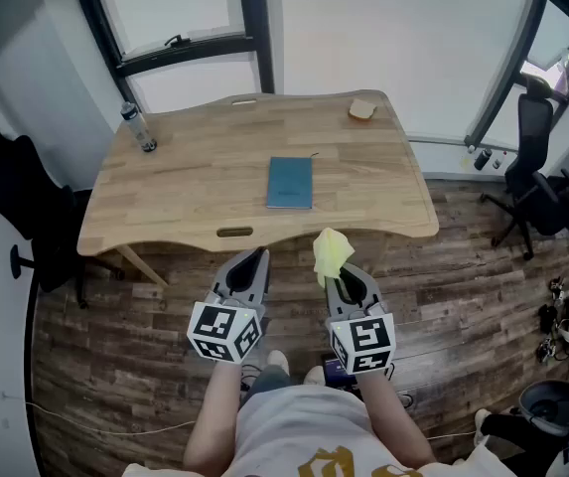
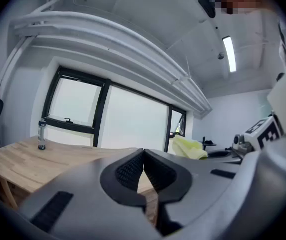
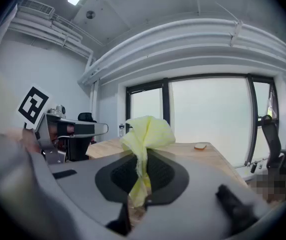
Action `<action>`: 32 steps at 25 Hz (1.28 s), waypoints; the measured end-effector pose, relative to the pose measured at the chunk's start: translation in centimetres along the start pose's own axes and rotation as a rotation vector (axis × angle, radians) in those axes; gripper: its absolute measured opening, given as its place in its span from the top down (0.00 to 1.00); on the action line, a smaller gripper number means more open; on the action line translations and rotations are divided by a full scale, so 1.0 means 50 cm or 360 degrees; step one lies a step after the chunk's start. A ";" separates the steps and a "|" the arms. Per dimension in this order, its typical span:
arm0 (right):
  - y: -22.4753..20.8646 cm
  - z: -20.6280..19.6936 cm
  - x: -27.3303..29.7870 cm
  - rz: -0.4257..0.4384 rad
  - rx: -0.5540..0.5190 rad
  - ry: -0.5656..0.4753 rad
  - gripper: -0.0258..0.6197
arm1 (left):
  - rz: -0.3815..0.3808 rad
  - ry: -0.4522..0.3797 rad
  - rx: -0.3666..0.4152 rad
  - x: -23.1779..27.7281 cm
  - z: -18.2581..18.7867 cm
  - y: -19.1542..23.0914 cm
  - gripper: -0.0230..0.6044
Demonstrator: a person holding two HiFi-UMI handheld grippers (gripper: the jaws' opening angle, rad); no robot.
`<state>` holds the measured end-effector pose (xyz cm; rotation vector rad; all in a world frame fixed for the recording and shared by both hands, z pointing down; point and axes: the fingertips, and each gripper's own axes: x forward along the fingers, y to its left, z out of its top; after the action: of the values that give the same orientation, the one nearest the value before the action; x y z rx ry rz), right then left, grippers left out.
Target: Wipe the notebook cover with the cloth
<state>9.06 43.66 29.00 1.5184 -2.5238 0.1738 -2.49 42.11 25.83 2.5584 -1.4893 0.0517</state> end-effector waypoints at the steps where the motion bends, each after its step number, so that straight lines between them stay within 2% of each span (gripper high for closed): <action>1: -0.001 -0.002 0.000 -0.0001 0.0000 0.0002 0.90 | 0.0021 -0.0005 0.0008 -0.001 0.000 0.005 0.94; 7: -0.011 -0.009 -0.007 -0.0015 0.0019 0.0006 0.90 | 0.0058 -0.0043 0.0011 -0.010 -0.003 0.017 0.94; 13: -0.017 -0.015 -0.016 -0.0021 0.0042 0.0011 0.90 | 0.0109 -0.0009 -0.0019 -0.020 -0.018 0.027 0.94; 22: -0.037 -0.029 -0.020 -0.0037 0.0132 0.0007 0.90 | 0.0170 0.0015 0.0004 -0.024 -0.028 0.038 0.94; 27: -0.069 -0.035 0.030 -0.0033 0.0163 0.0031 0.90 | 0.0194 0.0009 -0.0020 0.014 -0.028 0.072 0.94; 32: -0.100 -0.051 0.135 -0.0016 0.0181 0.0082 0.90 | 0.0227 0.0041 -0.0050 0.101 -0.047 0.155 0.94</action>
<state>10.67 36.02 33.02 1.5464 -2.5045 0.3556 -6.52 34.45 29.81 2.4144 -1.6471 0.0795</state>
